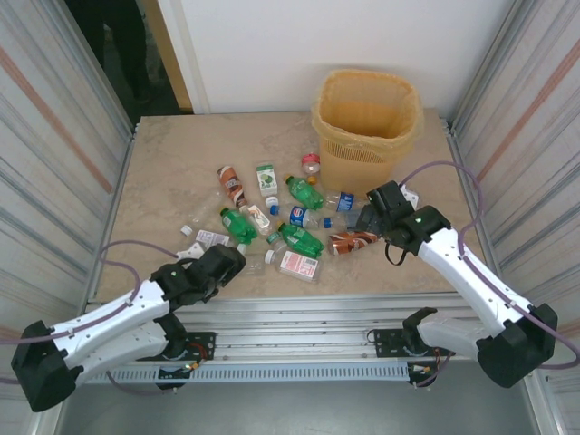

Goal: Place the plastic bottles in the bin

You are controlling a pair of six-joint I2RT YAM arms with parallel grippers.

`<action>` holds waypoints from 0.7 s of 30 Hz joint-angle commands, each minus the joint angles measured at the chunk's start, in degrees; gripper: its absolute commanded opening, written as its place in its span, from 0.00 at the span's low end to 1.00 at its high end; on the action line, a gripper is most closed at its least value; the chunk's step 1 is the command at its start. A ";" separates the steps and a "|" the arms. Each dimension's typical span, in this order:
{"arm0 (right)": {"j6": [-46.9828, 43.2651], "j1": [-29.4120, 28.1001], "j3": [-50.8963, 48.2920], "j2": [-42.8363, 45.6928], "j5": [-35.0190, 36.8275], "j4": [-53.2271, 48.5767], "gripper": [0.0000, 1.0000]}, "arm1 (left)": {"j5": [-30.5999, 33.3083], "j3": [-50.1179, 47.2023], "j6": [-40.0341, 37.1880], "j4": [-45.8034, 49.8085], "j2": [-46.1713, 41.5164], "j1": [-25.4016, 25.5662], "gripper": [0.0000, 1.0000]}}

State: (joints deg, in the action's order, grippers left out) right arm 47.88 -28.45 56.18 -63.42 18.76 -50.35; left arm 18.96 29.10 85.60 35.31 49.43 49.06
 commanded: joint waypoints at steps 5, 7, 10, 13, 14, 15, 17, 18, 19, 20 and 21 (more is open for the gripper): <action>-3.89 3.73 -1.81 0.73 -4.33 2.58 0.98 | -0.24 -2.05 5.52 -5.33 2.75 -2.46 0.98; -4.17 4.60 -2.54 1.04 -5.17 3.26 0.98 | -0.46 -2.24 6.04 -5.93 3.46 -2.81 0.98; -4.53 5.80 -3.59 1.54 -6.90 4.52 0.98 | -1.00 -1.92 6.52 -6.47 5.17 -3.64 0.97; -4.82 6.65 -4.24 1.47 -8.35 5.48 0.98 | -1.81 -0.99 6.97 -6.34 7.56 -4.65 0.99; -4.90 6.82 -4.29 1.37 -8.80 5.60 0.98 | -1.93 -0.73 6.96 -6.39 8.45 -4.91 0.99; -5.04 7.00 -4.37 1.21 -9.08 5.79 0.98 | -1.92 -0.43 7.27 -6.31 9.29 -5.07 0.99; -5.25 7.18 -4.40 0.96 -9.35 6.13 0.98 | -2.09 0.06 7.29 -6.56 10.78 -5.29 0.98; -5.34 7.34 -4.57 0.77 -9.51 6.36 0.98 | -2.35 0.25 7.38 -6.64 11.46 -5.54 0.98; -5.41 7.44 -4.59 0.61 -9.70 6.49 0.98 | -2.59 0.38 7.52 -6.82 12.09 -5.71 0.97; -5.48 7.56 -4.68 0.30 -9.93 6.65 0.98 | -3.13 0.56 7.73 -6.92 12.92 -5.97 0.96; -5.54 7.70 -4.61 0.09 -10.27 6.75 0.98 | -3.47 0.61 7.72 -7.18 13.66 -6.16 0.95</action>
State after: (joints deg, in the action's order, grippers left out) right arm 44.01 -21.26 52.18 -62.94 9.89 -44.40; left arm 16.12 28.40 91.98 27.40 61.49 43.44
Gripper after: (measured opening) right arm 0.978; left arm 0.959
